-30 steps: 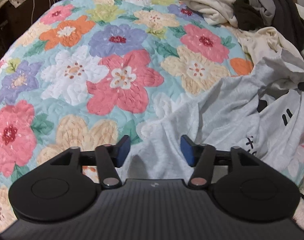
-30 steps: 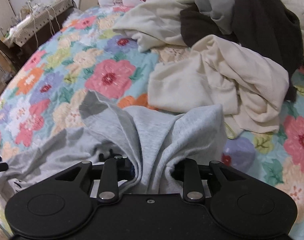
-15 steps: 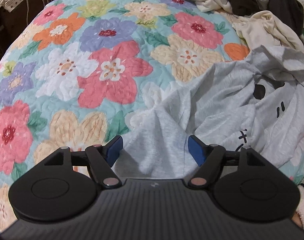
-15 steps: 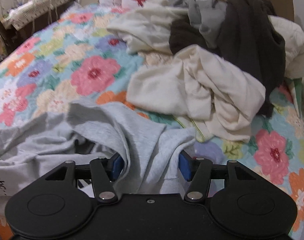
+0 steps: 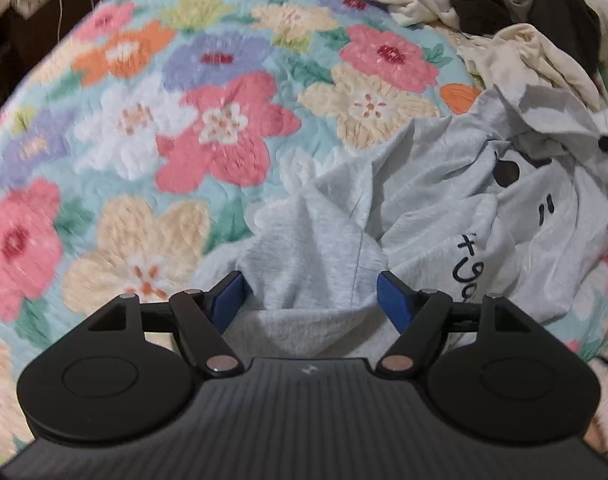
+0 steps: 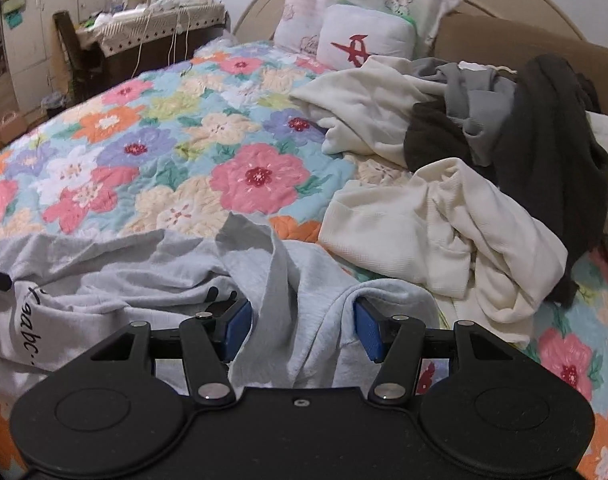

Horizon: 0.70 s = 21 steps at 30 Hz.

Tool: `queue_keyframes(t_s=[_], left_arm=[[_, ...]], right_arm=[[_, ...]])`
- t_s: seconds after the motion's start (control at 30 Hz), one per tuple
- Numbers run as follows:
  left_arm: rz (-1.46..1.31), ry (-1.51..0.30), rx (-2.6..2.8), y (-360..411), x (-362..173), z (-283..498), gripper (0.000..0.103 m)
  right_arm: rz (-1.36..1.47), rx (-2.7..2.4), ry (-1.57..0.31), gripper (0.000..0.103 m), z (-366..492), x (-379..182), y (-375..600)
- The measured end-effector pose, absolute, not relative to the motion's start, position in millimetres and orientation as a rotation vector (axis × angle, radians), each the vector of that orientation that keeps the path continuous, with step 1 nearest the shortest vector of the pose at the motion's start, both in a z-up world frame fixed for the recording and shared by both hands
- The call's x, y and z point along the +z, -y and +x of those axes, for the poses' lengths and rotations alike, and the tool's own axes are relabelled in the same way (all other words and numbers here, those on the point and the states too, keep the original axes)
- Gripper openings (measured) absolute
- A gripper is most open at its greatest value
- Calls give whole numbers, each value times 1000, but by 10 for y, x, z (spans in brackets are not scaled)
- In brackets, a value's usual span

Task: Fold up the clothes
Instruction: 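Open both grippers to release the sweatshirt onto the quilt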

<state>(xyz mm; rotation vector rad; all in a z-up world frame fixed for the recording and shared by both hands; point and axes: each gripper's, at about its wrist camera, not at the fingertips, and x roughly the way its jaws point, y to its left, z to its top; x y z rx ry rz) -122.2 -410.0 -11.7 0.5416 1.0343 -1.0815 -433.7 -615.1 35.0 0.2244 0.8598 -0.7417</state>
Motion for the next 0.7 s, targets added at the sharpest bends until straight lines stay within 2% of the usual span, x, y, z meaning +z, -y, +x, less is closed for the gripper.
queue_keyframes(t_s=[0.1,0.33,0.57,0.63,0.67,0.7], left_arm=[[539,-1055,-1070,4145,-187,-1191,80],[524,-1039,-1041,4130,-162,-1164,80],[552,-1030,-999,4142,-204,-1125,83],[568,-1034,-989,4185,-257,-1115,91],[578,-1036,-983,4211,-288,-1110,92],[583,-1039,-977,4232,-320,-1107,92]], right_arm=[[184,-765,-897,61,-4313,426,6051],[226,-762,-862,61,-4499,650,6007],[170,-656,-934,62,-4219,415,5916],[154,-639,-953,71,-4103,320,5933],[146,-642,-962,79,-4044,272,5949],[135,-650,-973,82,-3986,225,5962]])
